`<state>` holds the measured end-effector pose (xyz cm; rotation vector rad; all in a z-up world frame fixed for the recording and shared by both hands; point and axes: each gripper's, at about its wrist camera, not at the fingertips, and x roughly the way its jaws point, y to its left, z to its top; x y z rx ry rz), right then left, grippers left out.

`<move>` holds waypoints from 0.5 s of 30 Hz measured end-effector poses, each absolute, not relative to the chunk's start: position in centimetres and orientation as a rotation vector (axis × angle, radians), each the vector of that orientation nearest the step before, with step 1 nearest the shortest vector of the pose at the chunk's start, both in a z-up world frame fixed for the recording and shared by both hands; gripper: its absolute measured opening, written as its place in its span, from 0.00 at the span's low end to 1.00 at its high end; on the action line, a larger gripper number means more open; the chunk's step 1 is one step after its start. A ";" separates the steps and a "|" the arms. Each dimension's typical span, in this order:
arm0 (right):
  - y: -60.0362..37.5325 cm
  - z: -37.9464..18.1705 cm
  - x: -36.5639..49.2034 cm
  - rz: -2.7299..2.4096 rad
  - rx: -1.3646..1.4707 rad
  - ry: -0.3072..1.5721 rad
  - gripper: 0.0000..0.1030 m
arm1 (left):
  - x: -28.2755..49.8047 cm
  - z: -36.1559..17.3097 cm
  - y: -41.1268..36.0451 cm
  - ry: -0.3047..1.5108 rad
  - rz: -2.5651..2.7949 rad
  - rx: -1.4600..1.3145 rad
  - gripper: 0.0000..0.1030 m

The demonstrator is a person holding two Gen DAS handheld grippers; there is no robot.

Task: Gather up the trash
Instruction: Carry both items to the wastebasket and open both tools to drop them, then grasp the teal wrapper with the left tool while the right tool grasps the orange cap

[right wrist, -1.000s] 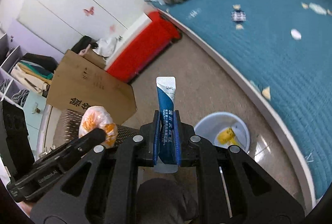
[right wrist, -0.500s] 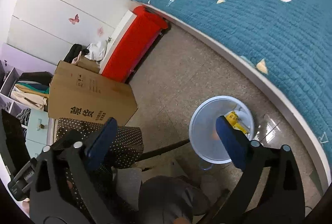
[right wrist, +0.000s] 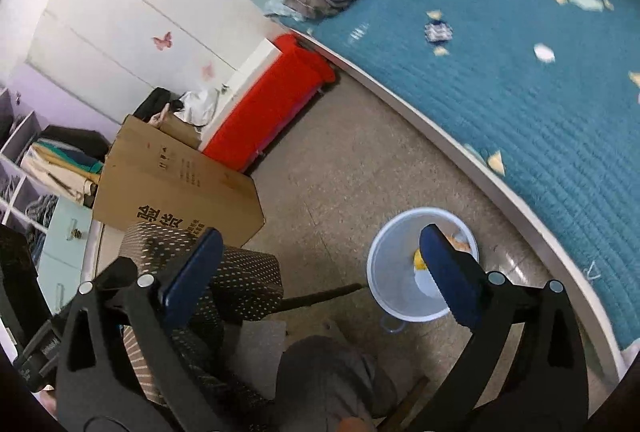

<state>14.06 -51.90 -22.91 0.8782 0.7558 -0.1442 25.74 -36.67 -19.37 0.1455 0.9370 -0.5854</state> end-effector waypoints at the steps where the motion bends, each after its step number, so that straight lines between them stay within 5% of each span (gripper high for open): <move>1: -51.3 -21.9 14.1 -0.138 0.862 0.745 0.94 | 25.5 -18.7 -36.0 0.920 -0.585 0.140 0.92; 15: -43.4 -13.6 15.6 -0.042 0.683 0.675 0.94 | 23.2 -12.8 -26.6 0.756 -0.535 0.110 0.93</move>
